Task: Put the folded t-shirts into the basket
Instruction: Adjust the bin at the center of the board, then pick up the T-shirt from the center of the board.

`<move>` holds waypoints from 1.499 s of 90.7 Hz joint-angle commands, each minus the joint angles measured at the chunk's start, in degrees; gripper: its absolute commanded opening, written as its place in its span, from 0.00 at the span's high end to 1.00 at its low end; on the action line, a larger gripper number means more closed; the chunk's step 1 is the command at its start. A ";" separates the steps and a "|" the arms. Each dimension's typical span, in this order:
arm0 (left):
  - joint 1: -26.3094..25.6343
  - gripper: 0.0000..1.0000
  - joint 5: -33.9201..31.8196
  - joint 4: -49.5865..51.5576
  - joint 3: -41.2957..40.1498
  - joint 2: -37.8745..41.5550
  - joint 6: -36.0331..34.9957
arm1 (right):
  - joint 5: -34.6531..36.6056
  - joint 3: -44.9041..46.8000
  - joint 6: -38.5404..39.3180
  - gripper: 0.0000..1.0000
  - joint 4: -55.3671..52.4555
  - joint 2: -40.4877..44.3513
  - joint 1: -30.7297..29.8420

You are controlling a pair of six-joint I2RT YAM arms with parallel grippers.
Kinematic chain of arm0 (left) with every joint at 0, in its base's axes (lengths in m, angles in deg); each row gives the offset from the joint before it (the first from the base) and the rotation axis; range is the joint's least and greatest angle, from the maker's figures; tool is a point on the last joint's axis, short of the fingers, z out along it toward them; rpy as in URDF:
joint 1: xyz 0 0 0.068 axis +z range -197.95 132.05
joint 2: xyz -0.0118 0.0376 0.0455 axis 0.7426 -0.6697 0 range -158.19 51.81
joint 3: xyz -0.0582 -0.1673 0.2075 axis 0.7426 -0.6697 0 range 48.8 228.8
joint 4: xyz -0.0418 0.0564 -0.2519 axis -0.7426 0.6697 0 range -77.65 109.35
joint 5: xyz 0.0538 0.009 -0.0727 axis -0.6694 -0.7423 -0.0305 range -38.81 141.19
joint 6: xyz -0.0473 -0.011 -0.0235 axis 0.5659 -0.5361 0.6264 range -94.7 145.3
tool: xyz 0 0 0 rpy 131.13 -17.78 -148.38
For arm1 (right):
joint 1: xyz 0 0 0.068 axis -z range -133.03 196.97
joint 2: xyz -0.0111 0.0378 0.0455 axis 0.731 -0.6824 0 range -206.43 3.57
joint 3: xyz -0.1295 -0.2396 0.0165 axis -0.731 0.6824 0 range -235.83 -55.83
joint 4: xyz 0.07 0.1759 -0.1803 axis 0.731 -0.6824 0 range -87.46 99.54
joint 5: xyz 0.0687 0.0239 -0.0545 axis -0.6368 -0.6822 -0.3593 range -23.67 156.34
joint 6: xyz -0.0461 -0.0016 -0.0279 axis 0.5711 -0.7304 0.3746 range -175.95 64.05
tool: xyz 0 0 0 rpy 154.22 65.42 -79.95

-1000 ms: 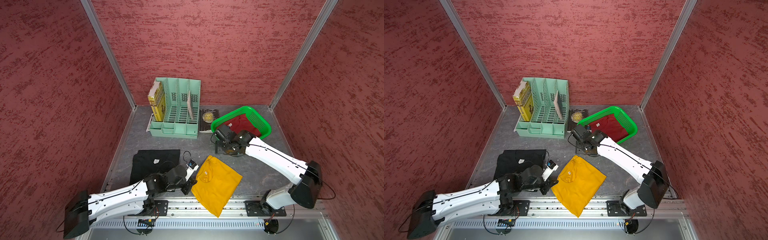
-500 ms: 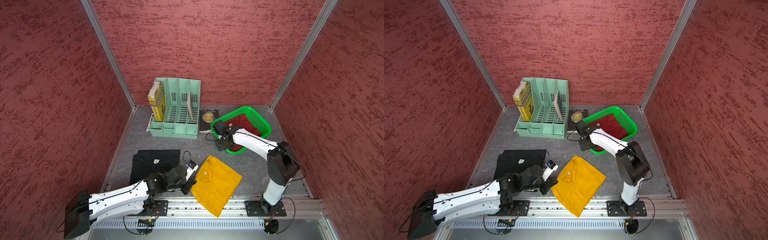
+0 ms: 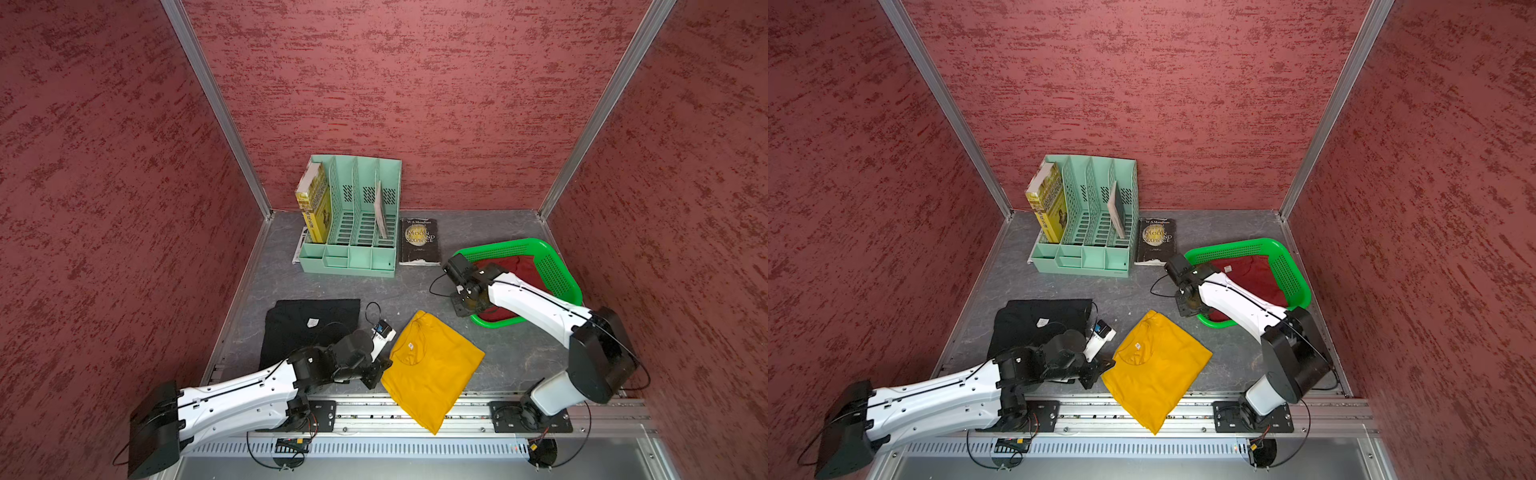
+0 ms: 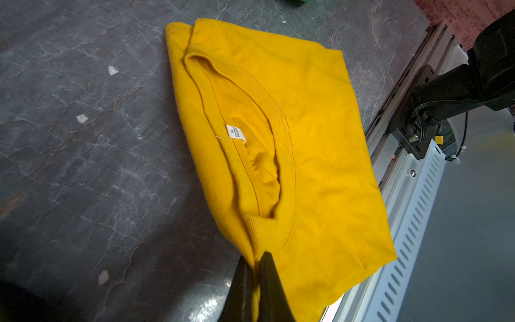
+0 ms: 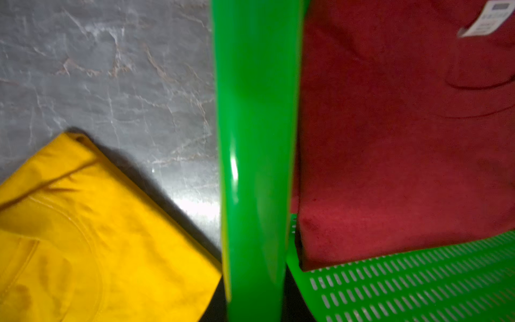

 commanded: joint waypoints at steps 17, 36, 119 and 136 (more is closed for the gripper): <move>0.56 1.00 0.98 -2.94 -0.78 -0.24 -0.64 | -10.49 -2.01 8.95 0.82 3.87 -2.12 0.00; 0.64 1.00 1.68 -3.03 -0.34 -1.69 -0.98 | -8.05 -8.83 9.63 0.65 2.40 -6.43 -0.09; 0.81 1.00 1.72 -4.96 -1.94 -0.67 -2.96 | -13.29 -27.46 -48.71 0.16 -8.97 -27.39 -13.32; 0.70 1.00 1.80 -4.71 -2.44 0.74 -2.85 | -10.09 -30.17 -48.60 0.19 -11.95 -34.61 -13.44</move>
